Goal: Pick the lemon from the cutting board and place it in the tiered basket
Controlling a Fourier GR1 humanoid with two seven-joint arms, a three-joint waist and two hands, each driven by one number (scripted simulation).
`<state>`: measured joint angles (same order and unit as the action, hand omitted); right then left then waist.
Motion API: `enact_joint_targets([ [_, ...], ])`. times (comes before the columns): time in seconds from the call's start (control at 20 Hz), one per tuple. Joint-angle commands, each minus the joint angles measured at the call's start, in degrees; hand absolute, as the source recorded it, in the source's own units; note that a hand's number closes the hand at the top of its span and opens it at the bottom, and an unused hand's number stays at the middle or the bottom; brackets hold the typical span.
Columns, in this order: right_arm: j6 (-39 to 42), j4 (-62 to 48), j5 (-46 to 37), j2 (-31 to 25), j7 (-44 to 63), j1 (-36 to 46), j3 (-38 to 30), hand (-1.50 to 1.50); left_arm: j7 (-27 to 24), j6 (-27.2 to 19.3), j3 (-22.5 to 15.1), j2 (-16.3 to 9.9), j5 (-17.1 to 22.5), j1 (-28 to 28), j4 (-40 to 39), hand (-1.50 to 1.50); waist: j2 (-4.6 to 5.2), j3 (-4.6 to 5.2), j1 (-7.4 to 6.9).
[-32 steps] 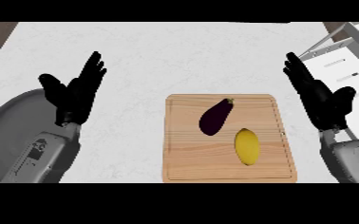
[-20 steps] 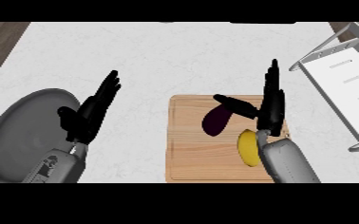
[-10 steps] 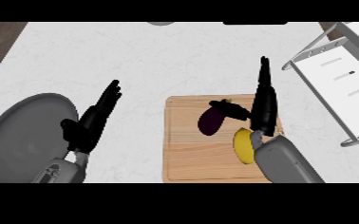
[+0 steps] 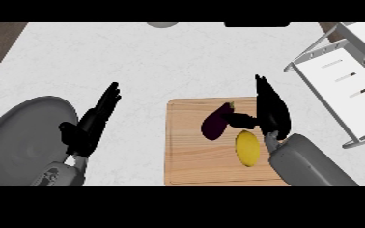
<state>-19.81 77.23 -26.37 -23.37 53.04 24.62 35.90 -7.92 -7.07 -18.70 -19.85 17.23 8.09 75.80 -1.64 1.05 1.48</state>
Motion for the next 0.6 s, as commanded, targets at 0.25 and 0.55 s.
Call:
enact_joint_targets([
  [0.25, 22.5, 13.9, 2.0, 2.8, 31.7, 9.8, 4.1, -1.5, 0.1, -1.1, 0.5, 1.5, -0.3, 0.7, -0.3, 0.0, 0.33, -0.63, 0.22],
  [0.55, 23.4, 12.9, -3.6, 3.8, 32.1, 10.0, 1.0, -1.5, -0.7, -1.3, -0.6, 2.3, -1.5, -0.8, -0.1, 0.0, 0.47, -0.69, 0.71],
])
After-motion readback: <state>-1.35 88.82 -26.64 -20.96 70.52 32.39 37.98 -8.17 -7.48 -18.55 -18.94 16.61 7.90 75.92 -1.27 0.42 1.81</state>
